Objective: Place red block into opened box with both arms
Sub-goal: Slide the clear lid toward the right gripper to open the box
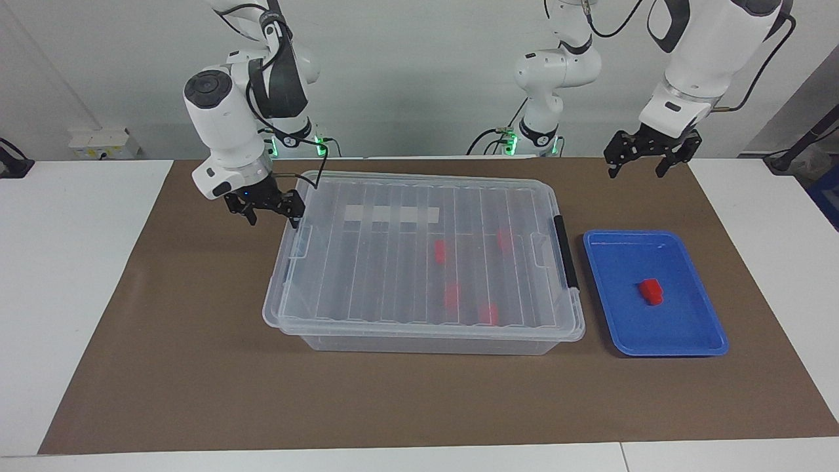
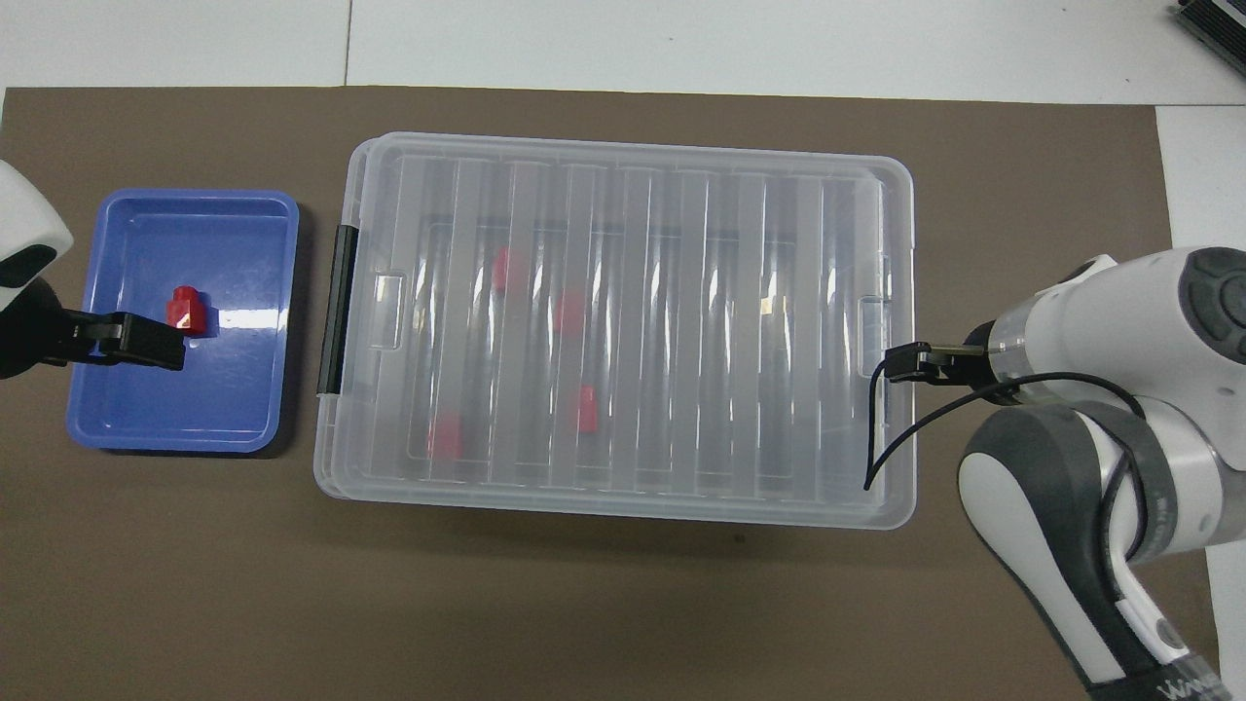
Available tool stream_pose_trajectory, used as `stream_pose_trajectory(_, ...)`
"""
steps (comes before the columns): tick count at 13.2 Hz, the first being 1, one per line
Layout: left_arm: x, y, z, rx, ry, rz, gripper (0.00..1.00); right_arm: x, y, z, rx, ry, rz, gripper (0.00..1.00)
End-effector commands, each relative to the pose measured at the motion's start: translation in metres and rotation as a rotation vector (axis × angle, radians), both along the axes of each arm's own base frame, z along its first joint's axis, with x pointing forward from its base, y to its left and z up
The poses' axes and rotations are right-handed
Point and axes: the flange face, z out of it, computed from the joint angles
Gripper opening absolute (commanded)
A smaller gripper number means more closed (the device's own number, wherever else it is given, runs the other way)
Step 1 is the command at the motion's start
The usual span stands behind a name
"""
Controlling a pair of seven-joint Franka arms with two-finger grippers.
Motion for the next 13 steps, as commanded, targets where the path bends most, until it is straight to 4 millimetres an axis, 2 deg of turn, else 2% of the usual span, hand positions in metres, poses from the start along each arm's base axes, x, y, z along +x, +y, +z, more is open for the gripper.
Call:
stream_pose_trajectory(1, -0.006, 0.002, 0.005, -0.009, 0.0, 0.01, 1.0, -0.011, -0.026, -0.002, 0.014, -0.012, 0.024, 0.97)
stream_pose_trajectory(7, -0.006, 0.002, 0.005, -0.009, 0.0, 0.01, 1.0, -0.01, -0.087, -0.003, 0.013, -0.006, 0.02, 0.97)
stream_pose_trajectory(9, -0.006, 0.002, 0.005, -0.009, 0.0, 0.01, 1.0, -0.011, -0.101, -0.002, 0.008, -0.002, 0.021, 0.97)
stream_pose_trajectory(13, -0.006, 0.003, 0.005, -0.009, 0.0, 0.011, 1.0, -0.006, -0.144, 0.004, -0.033, -0.037, 0.087, 0.97)
